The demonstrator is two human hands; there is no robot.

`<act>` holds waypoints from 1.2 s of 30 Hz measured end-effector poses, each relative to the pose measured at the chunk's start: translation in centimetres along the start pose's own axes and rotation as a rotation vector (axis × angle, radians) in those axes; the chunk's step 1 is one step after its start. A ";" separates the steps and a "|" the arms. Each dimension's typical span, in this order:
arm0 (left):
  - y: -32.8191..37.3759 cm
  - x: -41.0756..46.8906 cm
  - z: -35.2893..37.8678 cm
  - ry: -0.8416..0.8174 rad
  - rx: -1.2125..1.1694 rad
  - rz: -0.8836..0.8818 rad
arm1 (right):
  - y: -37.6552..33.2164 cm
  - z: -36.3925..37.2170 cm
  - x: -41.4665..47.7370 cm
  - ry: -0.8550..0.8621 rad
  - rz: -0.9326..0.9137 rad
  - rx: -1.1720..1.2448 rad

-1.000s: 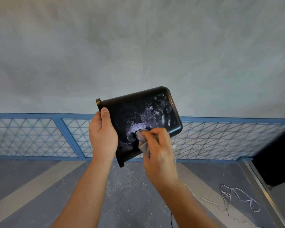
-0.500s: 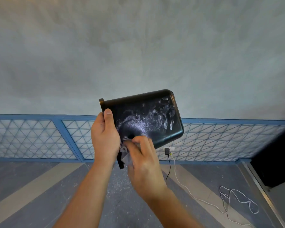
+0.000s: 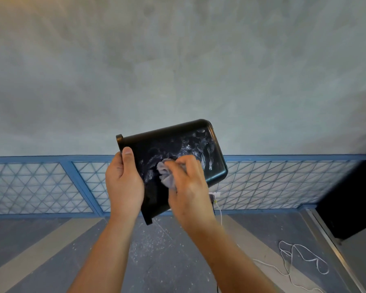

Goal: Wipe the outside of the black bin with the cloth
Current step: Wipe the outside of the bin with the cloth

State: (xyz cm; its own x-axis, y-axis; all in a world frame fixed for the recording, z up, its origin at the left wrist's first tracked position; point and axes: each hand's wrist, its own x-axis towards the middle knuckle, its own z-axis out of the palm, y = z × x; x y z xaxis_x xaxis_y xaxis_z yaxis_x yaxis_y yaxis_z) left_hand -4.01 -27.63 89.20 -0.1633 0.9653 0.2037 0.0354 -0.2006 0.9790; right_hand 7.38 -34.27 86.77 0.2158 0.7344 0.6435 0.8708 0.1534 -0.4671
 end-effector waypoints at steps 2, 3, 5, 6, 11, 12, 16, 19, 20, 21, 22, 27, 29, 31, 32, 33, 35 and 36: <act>0.3 0.2 -0.1 -0.008 0.003 -0.002 | 1.0 -0.8 0.0 0.049 0.010 -0.021; 0.4 0.3 -0.1 -0.008 0.013 0.005 | 1.1 -1.0 -0.5 0.062 0.000 -0.028; 0.7 0.5 0.1 -0.002 0.022 0.029 | 0.4 -0.8 -1.9 0.042 -0.025 -0.012; 0.8 0.5 0.3 -0.002 0.019 0.036 | -0.1 -0.4 -2.3 0.011 -0.033 -0.003; 0.9 0.8 0.7 -0.021 -0.023 0.031 | -0.2 0.2 0.7 0.022 -0.018 0.006; 1.0 0.9 0.6 -0.019 -0.025 0.028 | 0.3 -0.2 1.1 0.053 -0.008 -0.006; 1.1 1.4 0.4 -0.018 -0.018 0.057 | 0.8 -0.5 -0.9 0.076 -0.008 -0.011; 0.7 1.8 0.7 -0.023 0.011 0.075 | -0.9 1.0 -1.6 -0.017 -0.041 0.013; 0.5 1.9 0.7 -0.024 0.018 0.070 | -1.1 1.4 -0.9 -0.028 -0.045 0.018; 0.3 2.1 0.7 -0.025 0.020 0.060 | -1.2 1.5 0.1 -0.019 -0.041 0.024; 0.2 2.3 0.5 -0.026 0.016 0.047 | -1.1 1.5 1.0 0.005 -0.031 0.028; 0.3 3.3 -0.2 -0.030 -0.015 0.020 | 0.3 1.4 0.9 0.061 0.008 -0.017; 0.1 3.9 -0.3 -0.024 -0.011 0.030 | -0.8 2.4 0.0 0.024 -0.001 0.020; -0.3 4.3 -0.4 -0.031 -0.001 0.026 | -1.8 3.6 0.5 -0.021 -0.023 0.031; -0.6 4.5 -0.6 -0.040 0.003 0.019 | -2.0 4.0 1.4 -0.025 -0.025 0.030; -0.8 4.7 -0.8 -0.047 0.006 0.014 | -2.1 4.2 2.4 -0.011 -0.019 0.026; -1.0 5.3 -1.4 -0.058 0.000 0.012 | -1.6 4.5 4.0 0.036 0.014 0.001; -0.9 5.5 -1.6 -0.060 -0.006 0.013 | -1.2 4.5 4.3 0.043 0.037 -0.012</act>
State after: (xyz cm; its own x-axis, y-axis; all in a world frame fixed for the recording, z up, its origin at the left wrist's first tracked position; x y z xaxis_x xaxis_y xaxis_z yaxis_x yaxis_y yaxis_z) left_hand -6.49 -22.41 89.39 -0.1030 0.9709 0.2164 0.0308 -0.2143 0.9763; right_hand 5.26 -28.39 87.40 0.2663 0.7101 0.6518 0.8672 0.1186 -0.4836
